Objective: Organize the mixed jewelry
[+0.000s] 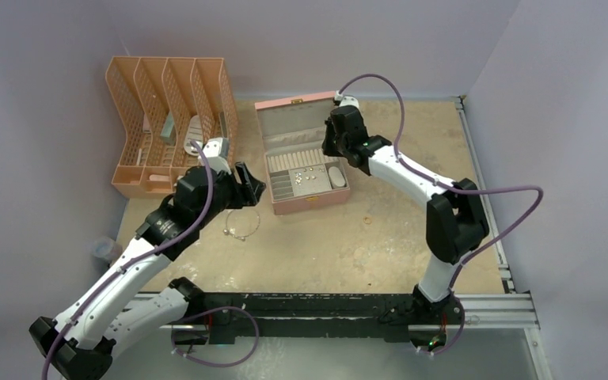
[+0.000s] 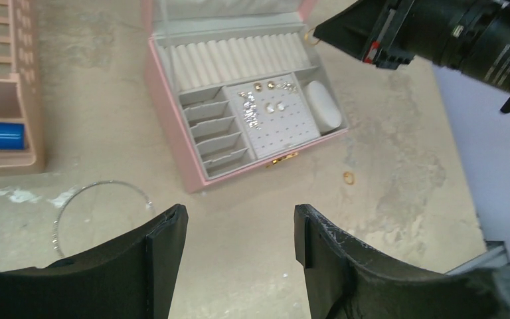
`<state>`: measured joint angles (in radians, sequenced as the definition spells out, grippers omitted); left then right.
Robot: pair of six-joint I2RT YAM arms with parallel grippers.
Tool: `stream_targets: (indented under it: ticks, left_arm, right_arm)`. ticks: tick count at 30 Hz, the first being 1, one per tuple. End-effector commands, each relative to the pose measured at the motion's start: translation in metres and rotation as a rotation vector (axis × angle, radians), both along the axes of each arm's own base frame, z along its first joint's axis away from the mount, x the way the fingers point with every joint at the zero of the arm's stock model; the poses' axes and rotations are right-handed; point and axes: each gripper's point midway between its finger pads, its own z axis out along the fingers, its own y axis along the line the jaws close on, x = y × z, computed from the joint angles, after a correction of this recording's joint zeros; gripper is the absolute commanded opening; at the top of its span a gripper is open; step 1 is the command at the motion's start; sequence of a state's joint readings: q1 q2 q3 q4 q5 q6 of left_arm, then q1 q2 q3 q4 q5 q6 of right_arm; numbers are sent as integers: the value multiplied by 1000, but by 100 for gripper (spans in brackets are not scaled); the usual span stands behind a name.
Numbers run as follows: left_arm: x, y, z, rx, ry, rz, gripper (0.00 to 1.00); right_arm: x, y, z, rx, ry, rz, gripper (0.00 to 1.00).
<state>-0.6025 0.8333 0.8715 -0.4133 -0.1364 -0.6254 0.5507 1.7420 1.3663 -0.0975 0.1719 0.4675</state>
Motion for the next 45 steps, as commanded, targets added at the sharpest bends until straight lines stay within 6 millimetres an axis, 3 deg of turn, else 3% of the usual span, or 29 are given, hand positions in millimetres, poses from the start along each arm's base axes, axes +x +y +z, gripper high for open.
stream_targets:
  ticks: [1, 7, 20, 26, 45]
  left_arm:
    - [-6, 20, 13, 94, -30, 24, 60]
    - [-9, 39, 6, 139, -35, 87, 60]
    - [-11, 32, -4, 138, -9, 50, 59]
    - [-11, 29, -6, 134, -3, 38, 59]
    - [-11, 28, -9, 137, 4, 34, 59]
  right_arm:
    - [18, -18, 3, -155, -17, -55, 9]
    - [29, -14, -9, -192, -1, -58, 9]
    - [30, 9, -33, -236, 49, -33, 9]
    - [30, 6, -44, -265, 65, -46, 9]
    - [44, 9, -51, -329, 7, 14, 11]
